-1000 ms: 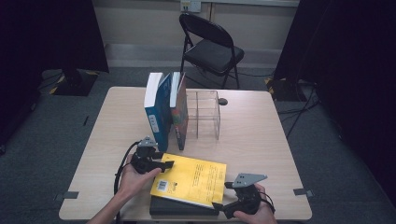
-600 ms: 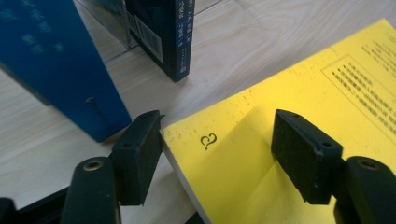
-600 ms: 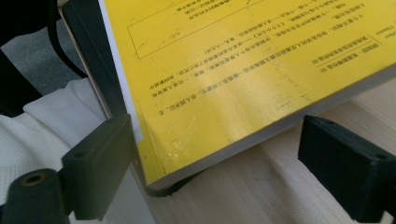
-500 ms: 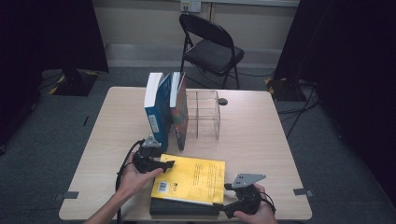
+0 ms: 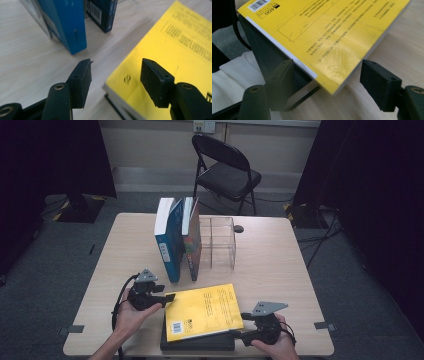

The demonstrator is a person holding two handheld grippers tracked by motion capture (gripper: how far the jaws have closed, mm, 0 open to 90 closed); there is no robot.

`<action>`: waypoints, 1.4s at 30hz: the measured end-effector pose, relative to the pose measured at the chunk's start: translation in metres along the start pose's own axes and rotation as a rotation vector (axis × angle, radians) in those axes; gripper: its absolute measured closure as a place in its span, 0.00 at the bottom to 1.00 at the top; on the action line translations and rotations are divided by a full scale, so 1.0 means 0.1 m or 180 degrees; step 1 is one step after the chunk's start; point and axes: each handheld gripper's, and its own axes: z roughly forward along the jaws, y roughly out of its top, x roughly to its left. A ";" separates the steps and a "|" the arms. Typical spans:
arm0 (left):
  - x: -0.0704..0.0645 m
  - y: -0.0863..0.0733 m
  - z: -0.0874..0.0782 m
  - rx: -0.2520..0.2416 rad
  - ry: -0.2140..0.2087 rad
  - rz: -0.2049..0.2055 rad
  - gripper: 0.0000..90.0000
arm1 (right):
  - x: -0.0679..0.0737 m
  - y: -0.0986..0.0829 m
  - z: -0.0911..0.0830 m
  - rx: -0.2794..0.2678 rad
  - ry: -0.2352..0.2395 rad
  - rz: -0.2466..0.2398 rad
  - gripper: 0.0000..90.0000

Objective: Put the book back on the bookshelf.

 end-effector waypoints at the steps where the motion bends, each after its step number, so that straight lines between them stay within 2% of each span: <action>1: 0.00 0.02 0.03 0.0023 -0.0009 0.0041 0.47 | 0.01 0.00 0.01 0.0020 -0.0024 -0.0013 0.26; 3: -0.02 0.03 0.10 0.0062 -0.0058 0.0076 0.49 | 0.01 -0.01 0.03 0.0045 -0.0050 -0.0010 0.30; 4: -0.03 0.02 0.13 0.0071 -0.0124 0.0082 0.51 | 0.00 -0.01 0.04 0.0072 -0.0056 -0.0014 0.30; 5: -0.04 0.01 0.15 0.0052 -0.0271 0.0066 0.55 | -0.02 -0.02 0.04 0.0073 -0.0029 -0.0003 0.30; 8: -0.10 0.01 0.14 0.0129 -0.0279 0.0189 0.55 | -0.03 -0.02 0.03 0.0065 -0.0042 0.0022 0.35; 10: -0.13 -0.02 0.12 0.0134 -0.0342 0.0180 0.57 | -0.06 -0.02 0.01 0.0058 -0.0082 0.0074 0.38; 12: -0.15 -0.06 0.10 0.0150 -0.0456 0.0173 0.58 | -0.08 -0.03 -0.02 0.0021 -0.0188 0.0098 0.42; 14: -0.21 -0.09 0.06 0.0164 -0.0438 0.0205 0.59 | -0.12 -0.03 -0.04 0.0013 -0.0253 0.0151 0.43; 18: -0.29 -0.16 -0.01 0.0200 -0.0430 0.0186 0.57 | -0.16 -0.01 -0.04 -0.0003 -0.0362 0.0204 0.45; 21: -0.36 -0.22 -0.07 0.0212 -0.0451 0.0271 0.58 | -0.18 0.01 -0.03 -0.0018 -0.0445 0.0224 0.46; 24: -0.39 -0.26 -0.12 0.0254 -0.0487 0.0242 0.60 | -0.22 0.04 -0.02 0.0000 -0.0445 0.0216 0.48; 26: -0.40 -0.30 -0.15 0.0262 -0.0523 0.0270 0.60 | -0.26 0.07 0.00 0.0001 -0.0424 0.0218 0.48; 28: -0.39 -0.33 -0.18 0.0265 -0.0604 0.0212 0.61 | -0.29 0.09 0.02 0.0016 -0.0423 0.0223 0.49; 29: -0.39 -0.35 -0.19 0.0223 -0.0624 0.0244 0.62 | -0.30 0.11 0.03 0.0009 -0.0440 0.0222 0.49; 31: -0.40 -0.36 -0.21 0.0166 -0.0595 0.0403 0.66 | -0.30 0.14 0.05 0.0004 -0.0498 0.0211 0.50; 33: -0.39 -0.32 -0.18 0.0145 -0.0591 0.0333 0.65 | -0.29 0.15 0.06 -0.0007 -0.0520 0.0209 0.50; 36: -0.38 -0.24 -0.08 0.0183 -0.0605 0.0305 0.62 | -0.26 0.14 0.05 -0.0041 -0.0464 0.0184 0.50; 40: -0.35 -0.12 0.07 0.0176 -0.0583 0.0205 0.62 | -0.18 0.11 0.04 -0.0055 -0.0377 0.0133 0.56; 42: -0.31 -0.08 0.14 0.0171 -0.0679 0.0085 0.64 | -0.13 0.11 0.04 -0.0032 -0.0339 0.0081 0.58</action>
